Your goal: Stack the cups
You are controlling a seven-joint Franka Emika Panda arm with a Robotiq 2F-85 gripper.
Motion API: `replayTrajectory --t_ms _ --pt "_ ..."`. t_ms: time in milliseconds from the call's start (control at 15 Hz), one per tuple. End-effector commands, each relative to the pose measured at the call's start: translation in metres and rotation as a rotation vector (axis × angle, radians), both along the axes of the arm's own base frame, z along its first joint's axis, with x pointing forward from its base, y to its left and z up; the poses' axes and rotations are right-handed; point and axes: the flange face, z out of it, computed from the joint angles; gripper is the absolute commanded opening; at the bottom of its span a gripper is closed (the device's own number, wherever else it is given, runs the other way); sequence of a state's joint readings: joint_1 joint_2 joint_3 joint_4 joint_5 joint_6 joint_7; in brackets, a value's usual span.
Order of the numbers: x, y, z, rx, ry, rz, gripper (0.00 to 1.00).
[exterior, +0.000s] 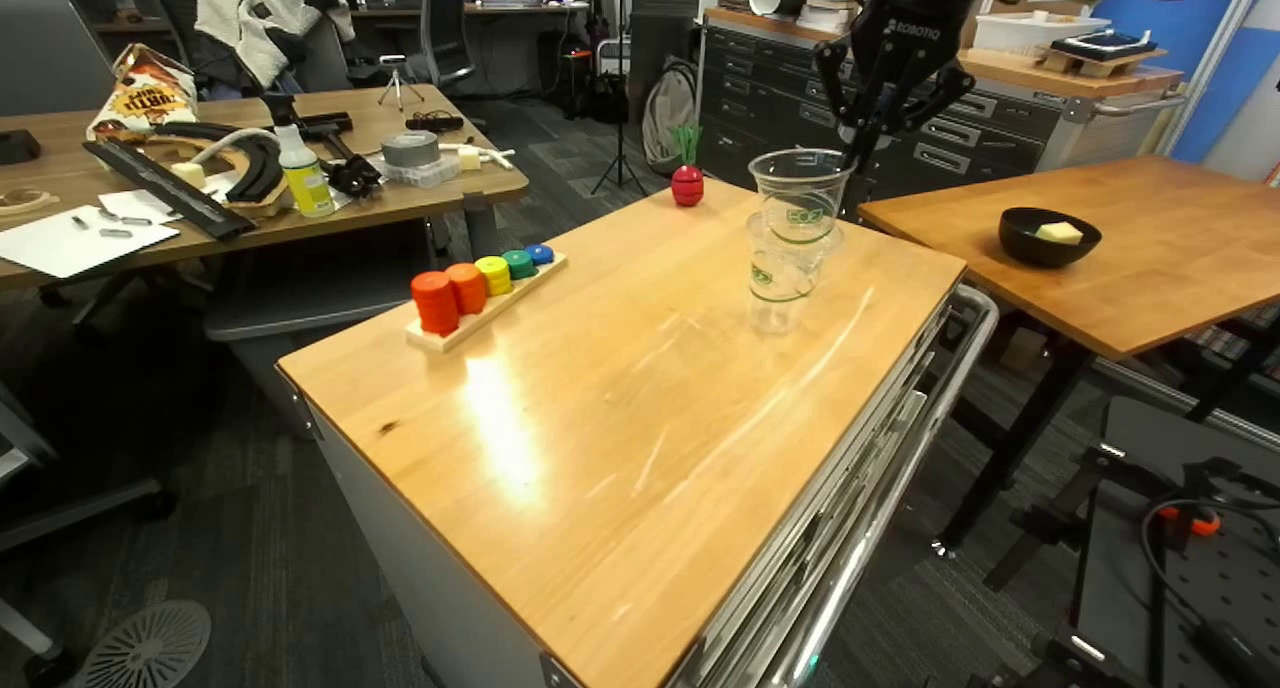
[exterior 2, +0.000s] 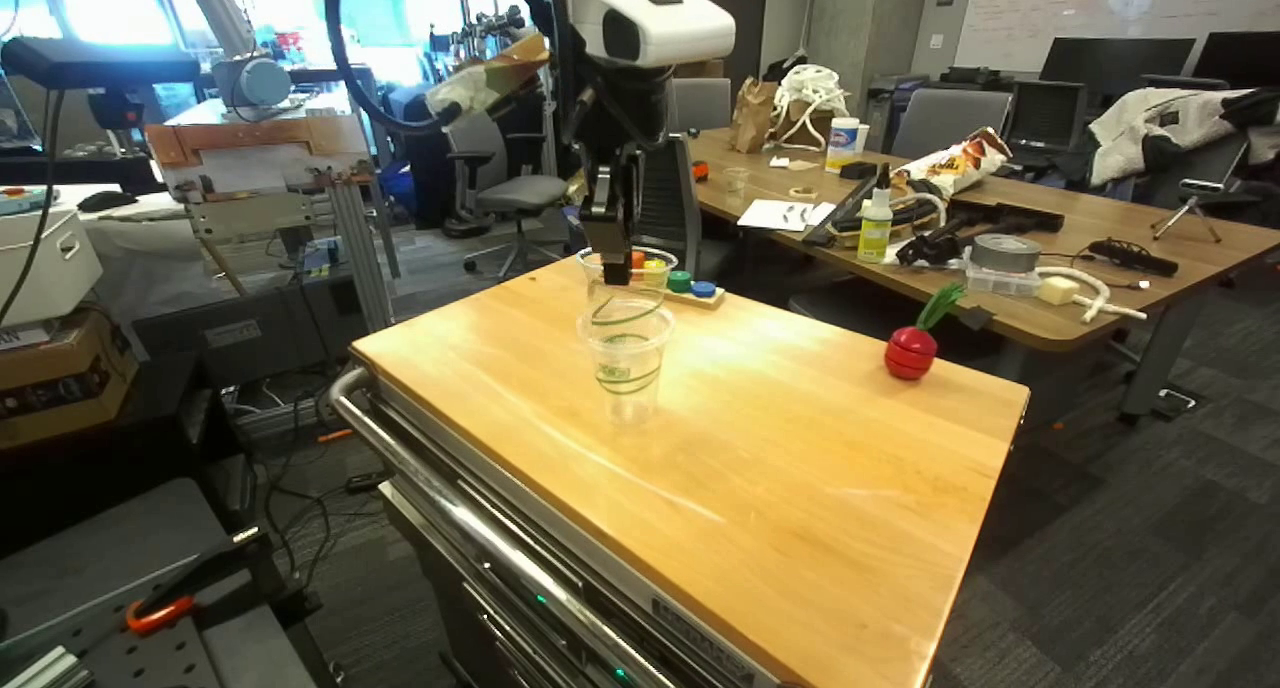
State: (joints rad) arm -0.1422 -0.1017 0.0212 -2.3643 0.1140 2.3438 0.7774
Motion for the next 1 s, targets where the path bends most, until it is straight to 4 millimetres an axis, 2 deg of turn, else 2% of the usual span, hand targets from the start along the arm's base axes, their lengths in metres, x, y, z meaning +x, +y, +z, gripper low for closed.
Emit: replayTrajectory --t_ms 0,267,400,533,600,867,933 --pt "0.01 -0.001 -0.005 -0.015 0.0 0.031 0.36" --pt "0.014 0.004 0.003 -0.011 -0.038 0.058 0.66" --pt "0.016 0.011 0.015 -0.023 -0.051 0.107 0.81" --pt "0.015 0.026 0.034 0.008 -0.028 0.242 0.97" --pt "0.015 0.033 0.043 0.003 -0.026 0.294 1.0" --pt "0.018 0.057 0.091 -0.006 -0.011 0.519 1.0" --pt "0.018 0.05 0.062 -0.011 -0.006 0.426 1.0"
